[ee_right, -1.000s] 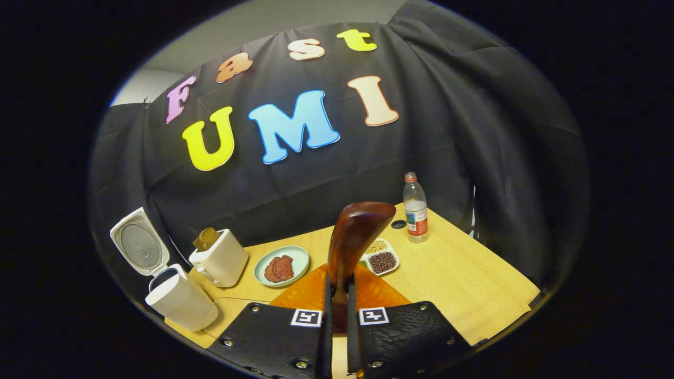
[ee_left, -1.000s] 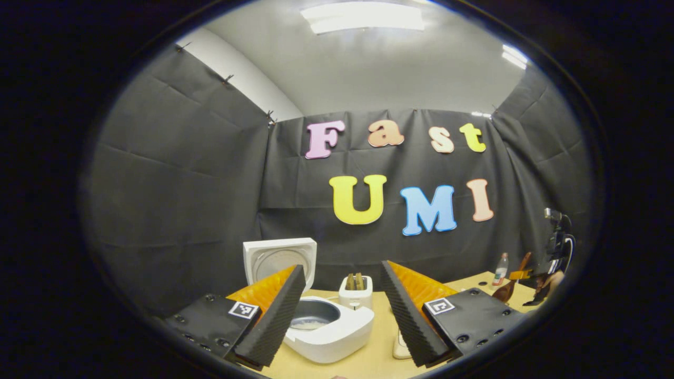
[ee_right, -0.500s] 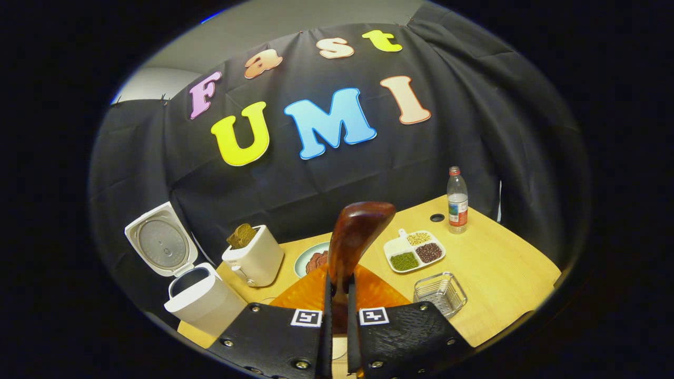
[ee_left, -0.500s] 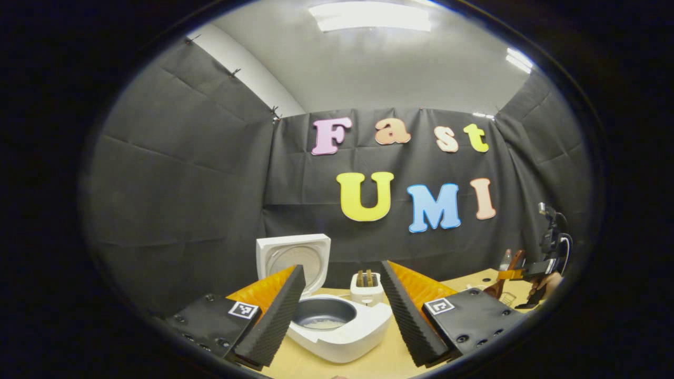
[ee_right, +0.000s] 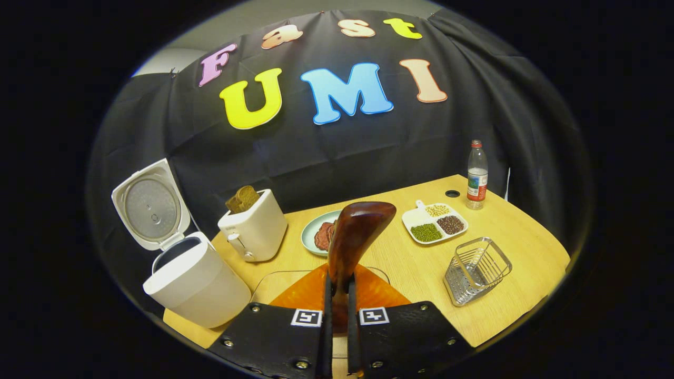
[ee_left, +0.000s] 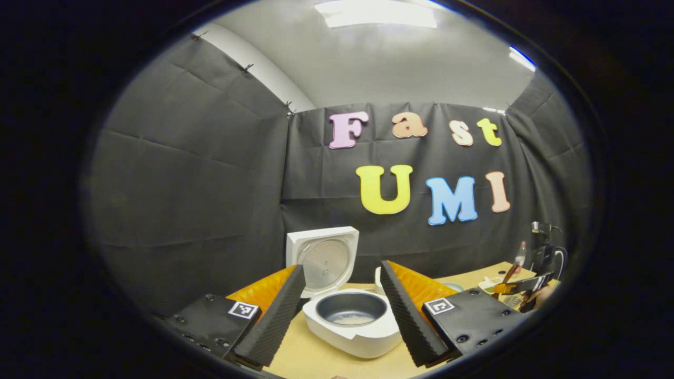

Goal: Close the left gripper, press the button to open the rice cooker; take a wooden spoon from the chopstick holder with the right hand, scoop a spoonful of rice and pour it into the rice cooker, then put the wooden spoon back into the chopstick holder.

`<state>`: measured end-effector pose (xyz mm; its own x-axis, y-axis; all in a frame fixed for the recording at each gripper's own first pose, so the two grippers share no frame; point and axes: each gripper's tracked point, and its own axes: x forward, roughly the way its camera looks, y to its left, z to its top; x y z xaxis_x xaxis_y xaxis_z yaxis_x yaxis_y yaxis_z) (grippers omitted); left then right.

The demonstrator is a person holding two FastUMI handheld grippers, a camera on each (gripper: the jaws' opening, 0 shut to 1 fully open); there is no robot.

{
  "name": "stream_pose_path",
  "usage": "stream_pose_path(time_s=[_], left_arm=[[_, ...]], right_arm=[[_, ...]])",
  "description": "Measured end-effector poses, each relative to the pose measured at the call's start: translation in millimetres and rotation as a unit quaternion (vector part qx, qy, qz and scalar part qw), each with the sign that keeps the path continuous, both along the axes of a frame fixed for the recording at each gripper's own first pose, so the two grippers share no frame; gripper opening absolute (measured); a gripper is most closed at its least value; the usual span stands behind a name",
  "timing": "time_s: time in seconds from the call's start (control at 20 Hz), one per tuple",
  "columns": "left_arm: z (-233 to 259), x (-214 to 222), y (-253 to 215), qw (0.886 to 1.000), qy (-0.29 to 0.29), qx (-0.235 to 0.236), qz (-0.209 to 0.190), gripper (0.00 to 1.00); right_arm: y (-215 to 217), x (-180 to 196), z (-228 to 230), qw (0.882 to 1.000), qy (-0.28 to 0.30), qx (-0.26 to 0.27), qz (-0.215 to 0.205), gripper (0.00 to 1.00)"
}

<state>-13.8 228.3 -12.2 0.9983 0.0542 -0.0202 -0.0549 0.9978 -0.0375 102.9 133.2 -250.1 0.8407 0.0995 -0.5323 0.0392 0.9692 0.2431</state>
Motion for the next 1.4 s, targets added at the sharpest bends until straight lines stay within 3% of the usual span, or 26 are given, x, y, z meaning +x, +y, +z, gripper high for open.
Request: stream_pose_path(time_s=[0.25, 0.35, 0.4, 0.45, 0.5, 0.65, 0.7, 0.75, 0.85, 0.9, 1.05, 1.4], left_arm=[[-7.8, -1.6, 20.0, 1.000, 0.007, 0.006, 0.012, 0.93], [-8.3, -2.1, 24.0, 1.000, 0.009, 0.007, 0.015, 0.93], [-9.7, -3.4, 25.8, 1.000, 0.010, 0.007, 0.017, 0.99], [-11.1, -2.4, 26.7, 1.000, 0.010, 0.007, 0.018, 0.93], [-11.5, -2.8, 27.3, 1.000, 0.011, 0.005, 0.018, 1.00], [-13.9, -5.4, 26.9, 1.000, 0.013, 0.000, 0.019, 1.00], [-14.2, -5.4, 26.4, 1.000, 0.014, -0.001, 0.019, 0.93], [-14.1, -6.4, 24.9, 1.000, 0.014, -0.003, 0.019, 1.00], [-14.5, -8.4, 22.6, 1.000, 0.014, 0.000, 0.020, 0.95], [-13.7, -9.5, 22.0, 1.000, 0.014, 0.004, 0.020, 0.93], [-8.3, -9.7, 17.7, 1.000, 0.011, 0.007, 0.020, 0.98], [5.0, -14.6, 2.0, 1.000, 0.003, 0.013, 0.015, 1.00]], right_arm=[[10.2, 4.6, -28.7, 0.997, 0.011, -0.070, 0.013, 0.11], [23.1, -0.9, -40.6, 0.997, 0.026, -0.075, 0.026, 0.11], [27.6, -1.2, -40.5, 0.997, 0.019, -0.073, 0.027, 0.12], [31.4, -2.2, -39.7, 0.997, 0.019, -0.069, 0.030, 0.12], [38.9, -4.0, -38.7, 0.997, 0.020, -0.059, 0.034, 0.11], [56.6, -8.9, -38.7, 0.998, 0.028, -0.014, 0.046, 0.12], [61.0, -10.1, -39.0, 0.998, 0.032, 0.008, 0.044, 0.12], [64.2, -11.4, -39.1, 0.998, 0.038, 0.031, 0.041, 0.12], [65.7, -12.7, -40.0, 0.995, 0.053, 0.084, 0.023, 0.12], [64.3, -13.2, -41.3, 0.991, 0.065, 0.116, 0.009, 0.12], [55.0, -14.8, -46.2, 0.976, 0.096, 0.193, -0.027, 0.12], [28.2, -10.2, -22.3, 0.957, 0.092, 0.268, -0.056, 0.12]])
